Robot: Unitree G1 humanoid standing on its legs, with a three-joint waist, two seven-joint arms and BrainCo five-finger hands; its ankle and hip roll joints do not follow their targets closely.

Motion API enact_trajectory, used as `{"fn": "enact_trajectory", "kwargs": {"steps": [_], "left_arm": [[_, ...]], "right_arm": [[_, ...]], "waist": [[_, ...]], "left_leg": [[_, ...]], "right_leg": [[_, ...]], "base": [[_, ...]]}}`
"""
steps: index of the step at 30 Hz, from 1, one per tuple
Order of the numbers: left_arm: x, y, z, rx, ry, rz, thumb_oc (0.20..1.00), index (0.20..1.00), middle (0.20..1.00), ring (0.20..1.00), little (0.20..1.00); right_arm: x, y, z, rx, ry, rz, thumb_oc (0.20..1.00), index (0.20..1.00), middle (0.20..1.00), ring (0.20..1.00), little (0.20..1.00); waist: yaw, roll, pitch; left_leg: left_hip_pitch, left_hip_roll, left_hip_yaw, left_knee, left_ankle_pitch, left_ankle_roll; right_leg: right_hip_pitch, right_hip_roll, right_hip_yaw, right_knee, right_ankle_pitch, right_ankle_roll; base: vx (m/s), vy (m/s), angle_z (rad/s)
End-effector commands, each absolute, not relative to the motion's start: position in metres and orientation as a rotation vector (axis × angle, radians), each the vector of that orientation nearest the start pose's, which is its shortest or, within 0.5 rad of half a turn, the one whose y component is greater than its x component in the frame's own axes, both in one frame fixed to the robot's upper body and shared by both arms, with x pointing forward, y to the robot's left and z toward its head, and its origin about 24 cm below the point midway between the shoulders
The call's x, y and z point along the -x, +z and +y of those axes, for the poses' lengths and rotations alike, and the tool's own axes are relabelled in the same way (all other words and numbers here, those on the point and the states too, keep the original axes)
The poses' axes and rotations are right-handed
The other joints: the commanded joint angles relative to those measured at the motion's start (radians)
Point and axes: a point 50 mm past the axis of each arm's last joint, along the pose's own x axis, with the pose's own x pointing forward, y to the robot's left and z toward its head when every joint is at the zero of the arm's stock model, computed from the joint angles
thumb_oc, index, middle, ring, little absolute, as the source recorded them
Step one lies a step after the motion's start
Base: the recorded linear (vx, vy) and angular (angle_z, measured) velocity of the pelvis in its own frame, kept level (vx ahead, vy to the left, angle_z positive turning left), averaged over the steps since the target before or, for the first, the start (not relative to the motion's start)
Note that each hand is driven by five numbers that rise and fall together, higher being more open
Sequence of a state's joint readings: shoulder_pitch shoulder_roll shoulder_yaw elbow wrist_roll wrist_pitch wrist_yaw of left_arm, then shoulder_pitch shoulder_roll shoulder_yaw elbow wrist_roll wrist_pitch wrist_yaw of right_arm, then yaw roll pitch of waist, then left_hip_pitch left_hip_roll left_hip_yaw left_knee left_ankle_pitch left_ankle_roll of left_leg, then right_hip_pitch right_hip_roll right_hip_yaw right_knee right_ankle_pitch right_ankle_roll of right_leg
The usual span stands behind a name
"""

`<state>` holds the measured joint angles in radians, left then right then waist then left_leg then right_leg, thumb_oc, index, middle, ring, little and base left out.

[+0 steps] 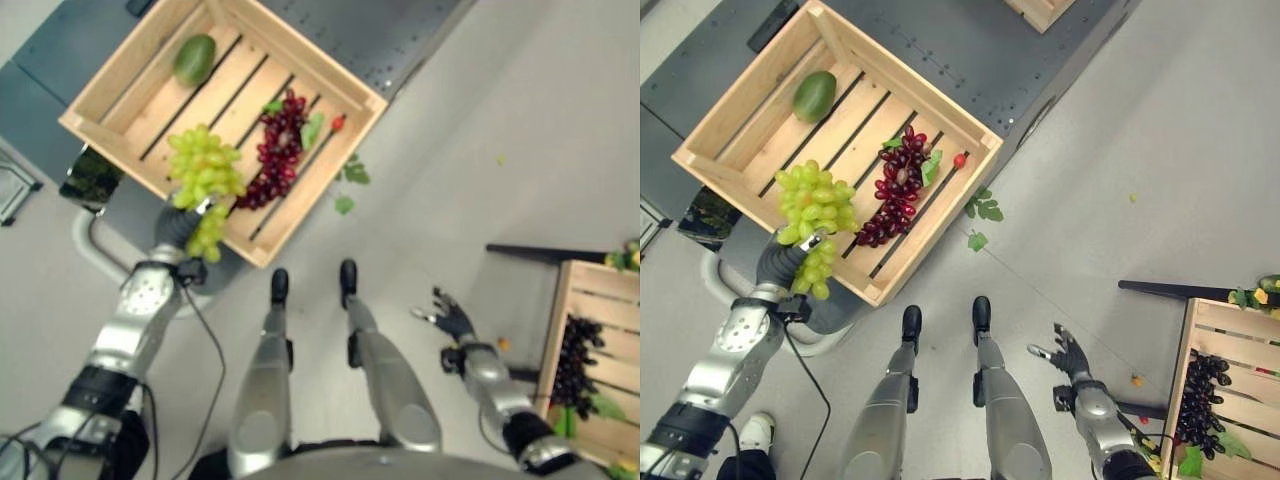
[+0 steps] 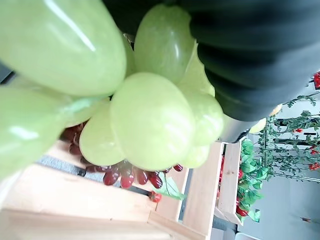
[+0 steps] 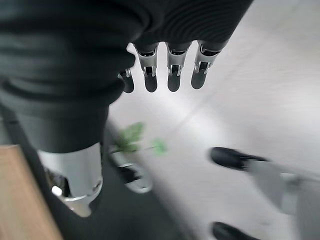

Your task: Pick up the fruits from the basket on one side to the basket on the other side

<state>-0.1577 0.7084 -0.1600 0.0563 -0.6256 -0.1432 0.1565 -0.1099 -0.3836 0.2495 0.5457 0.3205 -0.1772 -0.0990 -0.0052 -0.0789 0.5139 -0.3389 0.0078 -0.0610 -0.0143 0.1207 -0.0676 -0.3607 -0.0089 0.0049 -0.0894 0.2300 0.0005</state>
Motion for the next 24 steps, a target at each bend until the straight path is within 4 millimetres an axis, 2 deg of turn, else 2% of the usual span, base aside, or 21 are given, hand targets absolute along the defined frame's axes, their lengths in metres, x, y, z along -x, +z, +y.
{"fn": "enact_trajectory", "kwargs": {"steps": [1, 3, 4, 7, 12, 17, 18, 24], "left_arm": [[-0.275, 0.14, 0.236, -0.005, -0.036, -0.331, 0.2, 0.2, 0.2, 0.2, 0.2], [-0.274, 0.14, 0.233, -0.004, -0.052, -0.333, 0.2, 0.2, 0.2, 0.2, 0.2], [-0.273, 0.14, 0.233, -0.004, -0.052, -0.333, 0.2, 0.2, 0.2, 0.2, 0.2], [-0.27, 0.138, 0.226, -0.001, -0.093, -0.327, 0.2, 0.2, 0.2, 0.2, 0.2], [-0.268, 0.133, 0.216, 0.015, -0.135, -0.314, 0.2, 0.2, 0.2, 0.2, 0.2], [-0.265, 0.13, 0.206, 0.022, -0.179, -0.306, 0.2, 0.2, 0.2, 0.2, 0.2], [-0.264, 0.129, 0.199, 0.029, -0.208, -0.305, 0.2, 0.2, 0.2, 0.2, 0.2], [-0.262, 0.124, 0.181, 0.053, -0.29, -0.282, 0.2, 0.2, 0.2, 0.2, 0.2]], "right_arm": [[-0.247, -0.017, -0.214, 0.272, 0.046, 0.21, 1.0, 1.0, 1.0, 1.0, 1.0], [-0.253, -0.002, -0.209, 0.31, 0.085, 0.141, 1.0, 1.0, 1.0, 1.0, 1.0], [-0.252, -0.002, -0.209, 0.31, 0.085, 0.142, 1.0, 1.0, 1.0, 1.0, 1.0], [-0.264, 0.031, -0.197, 0.431, 0.163, -0.023, 1.0, 1.0, 1.0, 1.0, 1.0], [-0.273, 0.06, -0.182, 0.502, 0.217, -0.165, 1.0, 1.0, 1.0, 1.0, 1.0], [-0.278, 0.076, -0.17, 0.537, 0.258, -0.246, 1.0, 1.0, 1.0, 1.0, 1.0], [-0.281, 0.081, -0.165, 0.551, 0.271, -0.269, 1.0, 1.0, 1.0, 1.0, 1.0], [-0.292, 0.088, -0.15, 0.583, 0.312, -0.294, 1.0, 1.0, 1.0, 1.0, 1.0]], "waist": [[-0.008, 0.017, -0.124], [-0.007, 0.019, -0.137], [-0.007, 0.019, -0.137], [-0.003, 0.022, -0.165], [0.002, 0.028, -0.194], [0.01, 0.032, -0.217], [0.013, 0.034, -0.228], [0.023, 0.042, -0.265]], "left_leg": [[-0.038, -0.058, -0.062, -0.028, -0.008, 0.044], [-0.028, -0.058, -0.063, -0.03, -0.011, 0.045], [-0.027, -0.058, -0.063, -0.03, -0.011, 0.045], [-0.001, -0.054, -0.065, -0.035, -0.019, 0.045], [0.031, -0.049, -0.069, -0.04, -0.029, 0.046], [0.05, -0.05, -0.073, -0.047, -0.033, 0.047], [0.062, -0.051, -0.075, -0.05, -0.036, 0.048], [0.091, -0.051, -0.079, -0.053, -0.046, 0.05]], "right_leg": [[-0.013, -0.023, -0.037, 0.059, -0.112, 0.107], [-0.005, -0.022, -0.036, 0.061, -0.116, 0.105], [-0.004, -0.022, -0.036, 0.061, -0.117, 0.105], [0.019, -0.022, -0.035, 0.062, -0.127, 0.105], [0.046, -0.024, -0.038, 0.061, -0.138, 0.105], [0.067, -0.024, -0.043, 0.054, -0.144, 0.104], [0.077, -0.024, -0.046, 0.051, -0.146, 0.103], [0.105, -0.027, -0.053, 0.048, -0.154, 0.103]], "base": [[0.0, 0.0, 0.0], [0.01, 0.002, 0.02], [0.0, 0.0, 0.0], [0.06, 0.003, 0.04], [0.04, -0.003, 0.02], [0.02, -0.005, 0.01], [0.05, -0.02, 0.03], [0.05, -0.009, 0.04]]}}
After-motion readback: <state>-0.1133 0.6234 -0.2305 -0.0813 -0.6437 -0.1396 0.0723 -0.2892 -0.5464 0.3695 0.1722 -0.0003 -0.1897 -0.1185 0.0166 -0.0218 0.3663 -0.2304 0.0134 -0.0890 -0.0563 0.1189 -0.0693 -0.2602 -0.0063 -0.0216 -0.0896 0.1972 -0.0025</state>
